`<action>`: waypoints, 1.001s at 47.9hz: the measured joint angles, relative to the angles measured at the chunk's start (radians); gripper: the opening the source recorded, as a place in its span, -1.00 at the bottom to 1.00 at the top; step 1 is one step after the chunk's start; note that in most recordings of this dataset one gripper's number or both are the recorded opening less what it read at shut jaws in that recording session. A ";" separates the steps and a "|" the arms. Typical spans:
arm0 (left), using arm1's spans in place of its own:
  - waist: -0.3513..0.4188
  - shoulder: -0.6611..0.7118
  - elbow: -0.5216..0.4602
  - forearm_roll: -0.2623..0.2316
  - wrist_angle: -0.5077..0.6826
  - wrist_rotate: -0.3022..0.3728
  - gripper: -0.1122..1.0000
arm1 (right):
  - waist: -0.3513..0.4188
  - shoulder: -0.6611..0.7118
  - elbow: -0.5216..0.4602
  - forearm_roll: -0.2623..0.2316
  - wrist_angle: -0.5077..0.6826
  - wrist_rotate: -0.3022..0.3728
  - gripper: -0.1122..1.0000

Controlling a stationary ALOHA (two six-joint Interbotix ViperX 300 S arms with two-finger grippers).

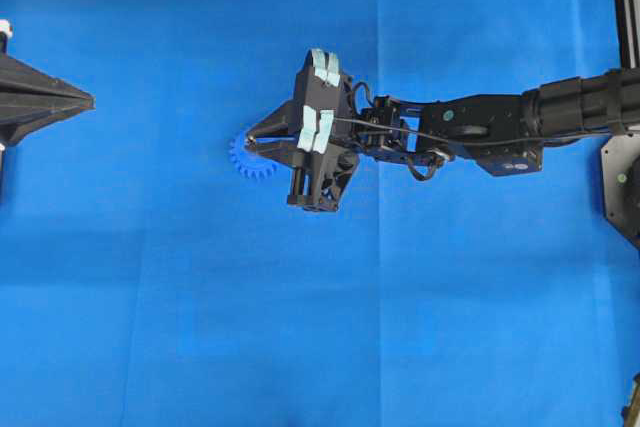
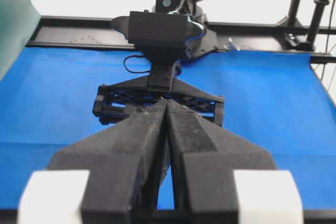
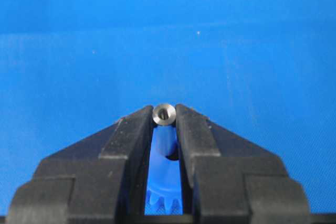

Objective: Insert the shaft placed at a random location into the center hole of the small gear at another random location.
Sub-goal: 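Align the shaft over the gear's center hole and lower it in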

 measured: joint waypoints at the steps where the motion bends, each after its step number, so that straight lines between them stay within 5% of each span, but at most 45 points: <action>1: 0.000 0.000 0.000 0.000 0.000 0.000 -0.80 | 0.000 0.002 0.000 0.000 0.002 0.000 -0.73; 48: 0.000 -0.002 0.000 -0.002 0.000 -0.029 -0.80 | -0.002 -0.110 0.025 -0.002 0.028 -0.052 -0.73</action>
